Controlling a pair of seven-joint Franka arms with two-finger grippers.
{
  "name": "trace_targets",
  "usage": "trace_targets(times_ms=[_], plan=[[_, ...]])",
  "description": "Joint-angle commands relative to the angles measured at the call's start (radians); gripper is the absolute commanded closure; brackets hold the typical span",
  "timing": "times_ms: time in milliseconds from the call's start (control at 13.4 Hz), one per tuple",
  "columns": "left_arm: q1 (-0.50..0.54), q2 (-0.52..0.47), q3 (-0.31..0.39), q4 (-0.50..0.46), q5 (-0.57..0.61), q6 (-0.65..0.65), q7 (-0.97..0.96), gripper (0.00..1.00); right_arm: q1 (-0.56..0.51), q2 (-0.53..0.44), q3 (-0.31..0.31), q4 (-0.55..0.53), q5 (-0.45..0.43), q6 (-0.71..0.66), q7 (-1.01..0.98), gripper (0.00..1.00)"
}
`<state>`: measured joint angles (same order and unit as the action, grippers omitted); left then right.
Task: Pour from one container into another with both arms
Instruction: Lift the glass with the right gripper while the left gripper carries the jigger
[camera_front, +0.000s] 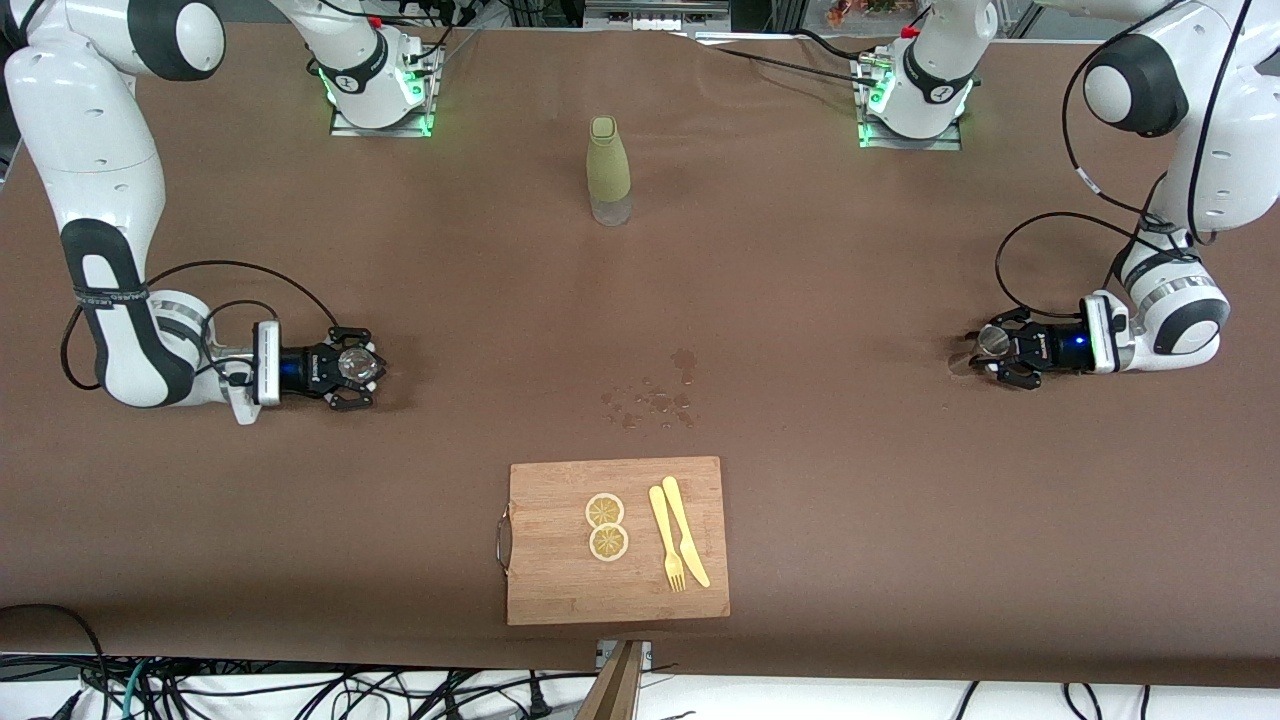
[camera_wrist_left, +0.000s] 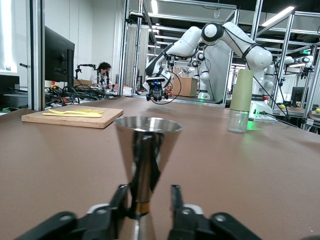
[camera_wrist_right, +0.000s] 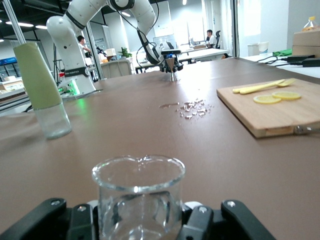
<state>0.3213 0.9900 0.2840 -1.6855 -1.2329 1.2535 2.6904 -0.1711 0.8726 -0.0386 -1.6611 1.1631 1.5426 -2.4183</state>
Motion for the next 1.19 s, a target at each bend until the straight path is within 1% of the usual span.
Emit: trace_targets(times_ms=[0,74,149,223,298,372,521,669,893,1041,1116], plan=[[-0.001,0.013,0.004,0.012,-0.03,-0.003,0.087,0.93,0.051,0.005,0.034,0.095,-0.003,-0.019,0.095,1.0],[-0.002,0.016,0.004,0.012,-0.034,-0.003,0.092,1.0,0.088,0.006,0.036,0.131,-0.006,-0.021,0.134,1.0],[-0.002,0.021,0.003,0.012,-0.051,-0.003,0.094,1.0,0.12,0.005,0.037,0.141,0.0,-0.022,0.171,1.0],[-0.002,0.022,0.003,0.012,-0.053,-0.002,0.097,1.0,0.148,0.006,0.052,0.147,0.007,-0.018,0.203,1.0],[-0.002,0.019,0.003,0.012,-0.054,-0.002,0.103,1.0,0.165,0.006,0.074,0.15,0.024,-0.006,0.225,1.0],[-0.004,0.015,0.001,0.013,-0.063,-0.002,0.103,1.0,0.185,0.006,0.081,0.168,0.055,0.016,0.234,1.0],[-0.014,0.004,-0.003,0.041,-0.065,-0.002,0.074,1.0,0.231,0.003,0.082,0.197,0.101,0.062,0.28,1.0],[-0.043,-0.002,-0.008,0.076,-0.062,-0.003,-0.013,1.0,0.277,0.003,0.082,0.26,0.102,0.096,0.394,1.0],[-0.12,-0.039,-0.011,0.082,-0.088,0.003,-0.105,1.0,0.349,-0.004,0.083,0.332,0.104,0.178,0.528,1.0],[-0.2,-0.037,-0.022,0.082,-0.163,0.007,-0.162,1.0,0.404,-0.01,0.079,0.386,0.093,0.221,0.629,1.0],[-0.224,-0.037,-0.032,0.082,-0.193,0.033,-0.175,1.0,0.427,-0.02,0.075,0.392,0.087,0.241,0.675,1.0]])
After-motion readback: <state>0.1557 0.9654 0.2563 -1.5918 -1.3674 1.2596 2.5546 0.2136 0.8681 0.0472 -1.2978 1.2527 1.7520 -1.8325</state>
